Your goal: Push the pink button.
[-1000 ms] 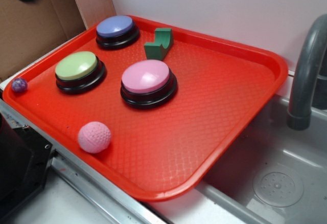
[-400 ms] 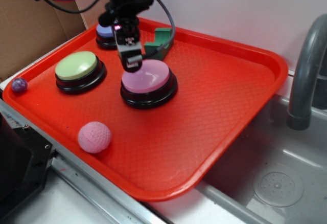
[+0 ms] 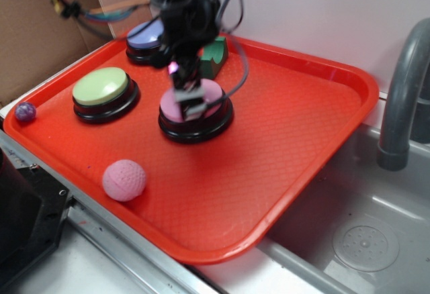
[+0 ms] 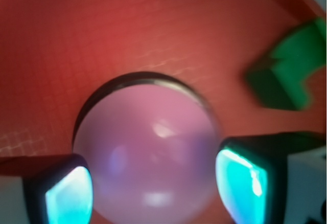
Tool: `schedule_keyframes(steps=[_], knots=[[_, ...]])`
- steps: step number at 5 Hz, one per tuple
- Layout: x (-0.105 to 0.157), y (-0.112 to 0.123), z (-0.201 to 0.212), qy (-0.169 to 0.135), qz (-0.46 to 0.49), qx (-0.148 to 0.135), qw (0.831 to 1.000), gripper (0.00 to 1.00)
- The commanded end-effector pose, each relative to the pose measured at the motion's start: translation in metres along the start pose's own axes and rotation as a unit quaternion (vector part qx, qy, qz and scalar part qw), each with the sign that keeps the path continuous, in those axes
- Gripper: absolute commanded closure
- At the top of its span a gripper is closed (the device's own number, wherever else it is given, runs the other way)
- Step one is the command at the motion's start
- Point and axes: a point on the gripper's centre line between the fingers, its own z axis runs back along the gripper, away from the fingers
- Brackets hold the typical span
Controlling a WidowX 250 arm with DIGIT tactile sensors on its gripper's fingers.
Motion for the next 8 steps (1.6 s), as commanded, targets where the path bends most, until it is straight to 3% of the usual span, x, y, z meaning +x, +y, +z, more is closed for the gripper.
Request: schedule_keyframes(steps=[1,2,3,4,5,6,7,8], knots=[[0.023,0.009,0.038,-0.046,-0.030,0.039,0.998,0.00],[0.019,0.011,0.088,-0.050,-0.030,0.082,0.995,0.00],[0.009,0.013,0.114,-0.045,-0.017,0.080,0.996,0.00],[0.003,0.013,0.117,-0.075,-0.002,0.036,0.997,0.00],[0.000,0.010,0.122,-0.086,-0.022,0.020,0.996,0.00],[0.002,0.003,0.137,-0.032,0.018,0.006,0.999,0.00],[0.000,0.000,0.145,-0.001,0.032,-0.004,0.999,0.00],[-0.001,-0.003,0.152,-0.024,0.037,-0.032,0.999,0.00]])
